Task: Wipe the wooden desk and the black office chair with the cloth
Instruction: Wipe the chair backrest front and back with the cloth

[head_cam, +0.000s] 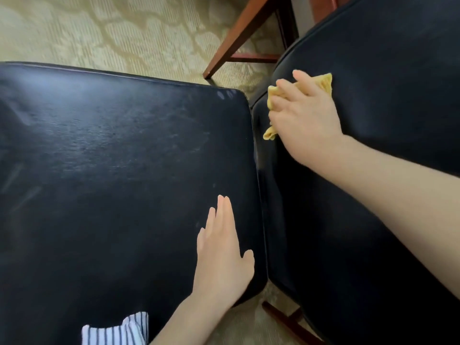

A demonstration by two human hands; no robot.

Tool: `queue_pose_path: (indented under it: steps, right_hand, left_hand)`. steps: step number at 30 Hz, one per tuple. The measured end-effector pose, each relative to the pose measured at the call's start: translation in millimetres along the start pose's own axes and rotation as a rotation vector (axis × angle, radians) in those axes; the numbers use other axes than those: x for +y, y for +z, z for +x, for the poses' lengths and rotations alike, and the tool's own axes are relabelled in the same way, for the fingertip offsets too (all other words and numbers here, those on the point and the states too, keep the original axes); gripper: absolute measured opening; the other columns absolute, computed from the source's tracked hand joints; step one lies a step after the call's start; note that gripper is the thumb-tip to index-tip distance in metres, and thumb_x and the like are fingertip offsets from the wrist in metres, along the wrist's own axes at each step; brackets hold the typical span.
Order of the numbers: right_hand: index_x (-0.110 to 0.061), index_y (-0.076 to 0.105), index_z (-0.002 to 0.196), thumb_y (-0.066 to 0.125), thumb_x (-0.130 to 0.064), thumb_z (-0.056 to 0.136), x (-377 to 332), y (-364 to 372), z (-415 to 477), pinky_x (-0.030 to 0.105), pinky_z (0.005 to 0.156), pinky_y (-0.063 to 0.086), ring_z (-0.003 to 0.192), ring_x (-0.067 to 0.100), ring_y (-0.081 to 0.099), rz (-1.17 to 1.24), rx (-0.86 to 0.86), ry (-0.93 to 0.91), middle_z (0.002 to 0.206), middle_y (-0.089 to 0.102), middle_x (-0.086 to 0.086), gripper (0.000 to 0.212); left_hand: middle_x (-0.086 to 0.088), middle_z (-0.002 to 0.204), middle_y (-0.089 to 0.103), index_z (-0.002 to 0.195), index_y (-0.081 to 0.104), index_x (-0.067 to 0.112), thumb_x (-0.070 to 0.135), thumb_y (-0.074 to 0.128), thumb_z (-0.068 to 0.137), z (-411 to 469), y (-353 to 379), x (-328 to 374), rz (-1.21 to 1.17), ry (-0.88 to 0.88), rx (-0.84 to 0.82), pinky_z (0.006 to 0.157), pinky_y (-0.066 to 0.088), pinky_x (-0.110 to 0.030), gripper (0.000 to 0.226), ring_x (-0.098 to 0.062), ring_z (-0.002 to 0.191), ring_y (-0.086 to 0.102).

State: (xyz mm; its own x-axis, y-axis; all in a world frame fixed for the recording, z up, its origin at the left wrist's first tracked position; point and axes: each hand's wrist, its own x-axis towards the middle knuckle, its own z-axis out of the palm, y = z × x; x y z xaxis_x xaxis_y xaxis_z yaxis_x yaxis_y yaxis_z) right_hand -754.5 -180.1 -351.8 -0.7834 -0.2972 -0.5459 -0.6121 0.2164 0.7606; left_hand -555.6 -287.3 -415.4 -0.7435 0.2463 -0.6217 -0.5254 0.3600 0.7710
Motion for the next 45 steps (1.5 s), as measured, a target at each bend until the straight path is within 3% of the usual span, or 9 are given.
queue_pose_path:
  steps: [4,7,12,18,23,29,36,41,45]
  right_hand:
    - [-0.009,0.058,0.103,0.046,-0.030,0.097,-3,-11,36,0.039,0.114,0.003,0.132,0.027,0.031,-0.078,-0.136,0.027,0.129,0.050,0.006,0.025]
    - [-0.014,0.052,0.129,0.040,-0.036,0.097,-17,-16,50,0.040,0.118,0.005,0.137,0.035,0.023,-0.105,-0.225,-0.017,0.142,0.042,0.011,0.041]
    - [-0.014,0.043,0.141,0.037,-0.040,0.098,-59,3,45,0.048,0.118,0.002,0.141,0.035,0.020,-0.061,-0.388,-0.087,0.150,0.036,0.012,0.050]
    - [-0.009,0.032,0.146,0.030,-0.037,0.101,-105,23,-21,0.054,0.114,-0.002,0.142,0.045,0.010,-0.192,-0.469,-0.319,0.154,0.018,0.022,0.053]
    - [0.000,0.018,0.148,0.030,-0.038,0.101,-145,31,-99,0.057,0.113,-0.001,0.141,0.049,0.007,-0.222,-0.481,-0.441,0.154,0.011,0.026,0.061]
    - [-0.006,0.024,0.148,0.035,-0.041,0.100,-166,20,-177,0.056,0.113,-0.006,0.142,0.045,0.008,-0.055,-0.441,-0.541,0.155,0.019,0.020,0.061]
    - [-0.009,0.038,0.143,0.049,-0.026,0.097,-141,0,-237,0.050,0.115,-0.005,0.144,0.037,0.008,0.194,-0.305,-0.454,0.155,0.022,0.016,0.050]
    - [-0.010,0.035,0.145,0.051,-0.026,0.097,-102,3,-277,0.049,0.114,-0.007,0.145,0.033,0.003,0.365,-0.117,-0.315,0.157,0.014,0.015,0.052]
    - [-0.014,0.071,0.111,0.085,-0.030,0.062,-61,4,-312,0.045,0.107,0.034,0.125,0.026,0.051,0.548,0.150,-0.141,0.128,0.061,0.009,0.054]
  left_hand:
    - [0.022,0.153,-0.023,0.146,-0.023,0.028,0.015,0.055,0.093,6,-9,-7,-0.018,-0.012,-0.010,0.120,0.004,-0.034,0.096,-0.004,0.143,-0.018]
    - [0.025,0.149,-0.025,0.143,-0.029,0.030,0.018,0.053,0.094,5,-12,-10,0.003,-0.007,-0.003,0.120,0.002,-0.031,0.096,0.002,0.139,-0.021]
    - [0.029,0.143,-0.025,0.127,-0.035,0.037,0.017,0.052,0.094,4,-16,-19,0.012,0.002,0.002,0.120,0.001,-0.028,0.095,0.010,0.128,-0.022]
    - [0.016,0.158,-0.008,0.151,-0.010,0.025,-0.012,0.036,0.087,10,-15,-30,0.001,0.028,0.046,0.111,-0.002,-0.015,0.087,-0.004,0.145,-0.009]
    - [0.012,0.160,0.001,0.152,0.001,0.025,-0.015,0.032,0.086,7,-15,-14,-0.023,0.055,0.014,0.117,0.008,-0.024,0.084,-0.007,0.147,0.001]
    - [0.014,0.159,0.008,0.151,0.007,0.039,-0.009,0.034,0.088,-8,-3,28,-0.098,0.125,-0.095,0.107,0.039,-0.045,0.084,-0.031,0.136,0.037]
    - [0.013,0.159,0.012,0.152,0.007,0.035,-0.009,0.038,0.091,-43,20,63,-0.121,0.213,-0.133,0.110,0.035,-0.040,0.081,-0.022,0.141,0.029]
    - [0.014,0.158,0.010,0.152,0.006,0.031,-0.005,0.040,0.093,-74,27,65,-0.058,0.227,-0.138,0.115,0.020,-0.024,0.078,-0.009,0.143,0.020]
    - [0.016,0.158,0.010,0.153,0.006,0.029,0.002,0.044,0.095,-92,22,72,-0.020,0.237,-0.117,0.103,0.011,-0.011,0.074,-0.002,0.143,0.011]
